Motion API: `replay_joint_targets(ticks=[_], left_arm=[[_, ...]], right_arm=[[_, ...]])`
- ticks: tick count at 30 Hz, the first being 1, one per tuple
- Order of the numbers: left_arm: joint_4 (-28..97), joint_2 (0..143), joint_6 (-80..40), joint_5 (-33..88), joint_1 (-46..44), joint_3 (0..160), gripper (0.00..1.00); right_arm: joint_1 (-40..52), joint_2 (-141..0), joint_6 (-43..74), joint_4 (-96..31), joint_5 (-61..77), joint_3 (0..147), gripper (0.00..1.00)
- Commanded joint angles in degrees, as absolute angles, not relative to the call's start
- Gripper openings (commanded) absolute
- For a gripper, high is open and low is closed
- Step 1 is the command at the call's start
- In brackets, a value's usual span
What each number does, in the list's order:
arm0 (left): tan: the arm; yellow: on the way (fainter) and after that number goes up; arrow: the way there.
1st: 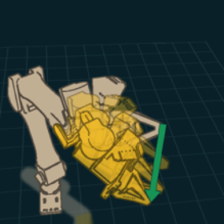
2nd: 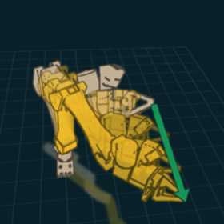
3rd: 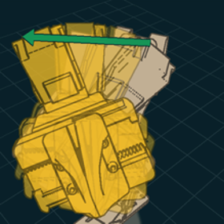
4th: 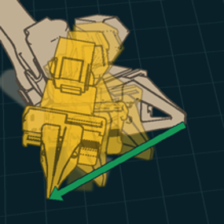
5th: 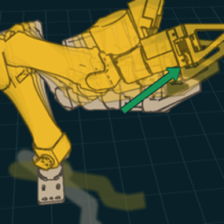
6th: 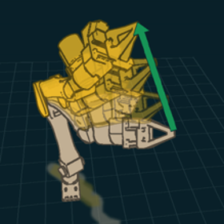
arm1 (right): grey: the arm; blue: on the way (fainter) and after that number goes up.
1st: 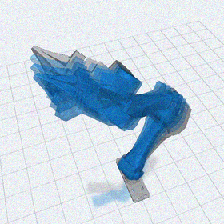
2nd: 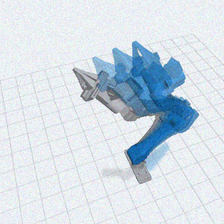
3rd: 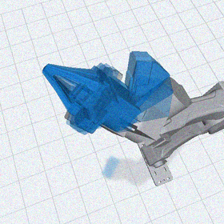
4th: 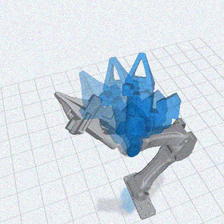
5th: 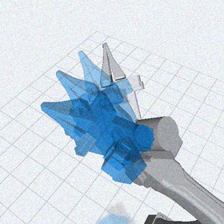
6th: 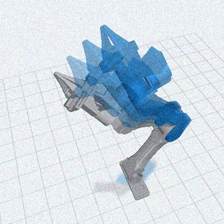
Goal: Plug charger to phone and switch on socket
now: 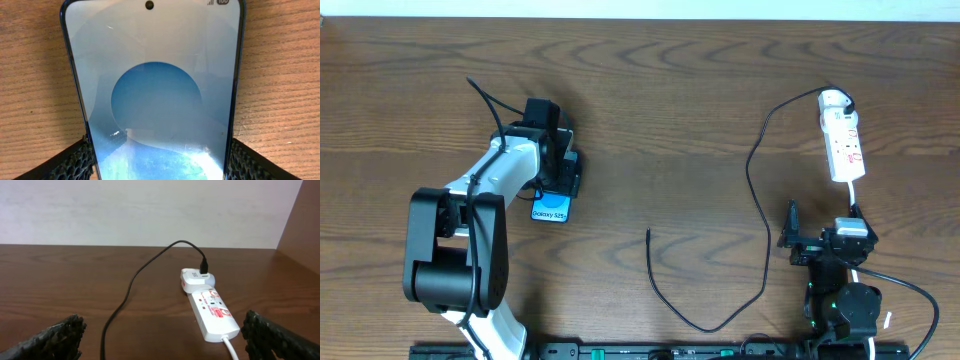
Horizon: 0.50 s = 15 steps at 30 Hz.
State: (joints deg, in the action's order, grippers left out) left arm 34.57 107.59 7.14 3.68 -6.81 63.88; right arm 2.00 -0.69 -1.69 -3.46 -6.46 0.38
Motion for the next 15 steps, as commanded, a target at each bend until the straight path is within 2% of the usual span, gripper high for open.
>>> replay_joint_targets(ticks=[1, 5, 9, 11, 15], left_arm=[[35.77, 111.55, 7.27, 0.67, -6.79, 61.78, 0.73], [35.77, 111.55, 7.27, 1.06, -6.79, 61.78, 0.72], [35.77, 111.55, 7.27, 1.04, -6.79, 61.78, 0.65], [35.73, 111.55, 7.27, 1.04, -6.79, 61.78, 0.53], [35.27, 111.55, 7.27, 1.02, -6.79, 61.78, 0.38]], right_arm=[[1.69, -0.34, -0.89, -3.64, -6.94, 0.32, 0.99], [1.69, -0.34, -0.89, -3.64, -6.94, 0.32, 0.99], [1.69, -0.34, -0.89, -3.64, -6.94, 0.32, 0.99], [1.69, -0.34, -0.89, -3.64, -6.94, 0.32, 0.99], [1.69, -0.34, -0.89, -3.64, -6.94, 0.32, 0.99]])
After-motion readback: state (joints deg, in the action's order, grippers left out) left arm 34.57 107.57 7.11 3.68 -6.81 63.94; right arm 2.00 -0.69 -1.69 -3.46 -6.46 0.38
